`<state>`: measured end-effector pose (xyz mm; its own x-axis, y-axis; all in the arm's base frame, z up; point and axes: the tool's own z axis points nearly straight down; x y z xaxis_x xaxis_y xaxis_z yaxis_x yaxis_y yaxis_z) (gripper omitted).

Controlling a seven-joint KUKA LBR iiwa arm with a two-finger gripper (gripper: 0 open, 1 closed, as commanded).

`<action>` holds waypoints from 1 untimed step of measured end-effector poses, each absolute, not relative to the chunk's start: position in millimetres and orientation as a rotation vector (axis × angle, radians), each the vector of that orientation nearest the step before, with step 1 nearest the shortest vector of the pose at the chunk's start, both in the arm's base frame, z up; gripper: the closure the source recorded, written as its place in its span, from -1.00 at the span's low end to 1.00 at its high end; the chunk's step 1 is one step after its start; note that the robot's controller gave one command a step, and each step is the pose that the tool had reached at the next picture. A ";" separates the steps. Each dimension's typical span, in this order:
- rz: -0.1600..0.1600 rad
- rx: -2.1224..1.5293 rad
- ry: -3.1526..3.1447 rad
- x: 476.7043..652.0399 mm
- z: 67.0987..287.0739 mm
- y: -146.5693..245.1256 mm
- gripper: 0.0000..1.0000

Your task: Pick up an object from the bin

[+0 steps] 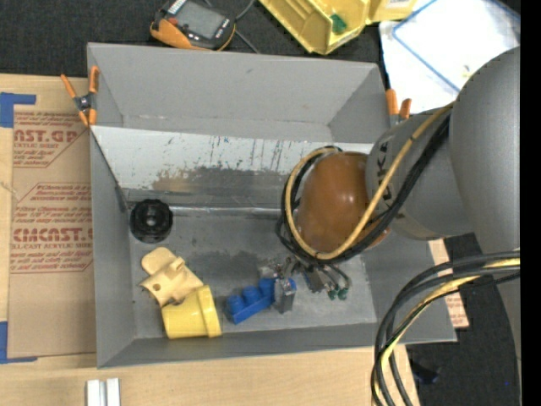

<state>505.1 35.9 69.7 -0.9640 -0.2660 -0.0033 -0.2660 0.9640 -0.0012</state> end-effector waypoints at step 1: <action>-0.001 -0.421 3.110 505.1 69.7 35.8 1.00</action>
Offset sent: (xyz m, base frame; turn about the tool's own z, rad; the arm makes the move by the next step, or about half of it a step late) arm 0.0006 -0.0113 0.1525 -0.0247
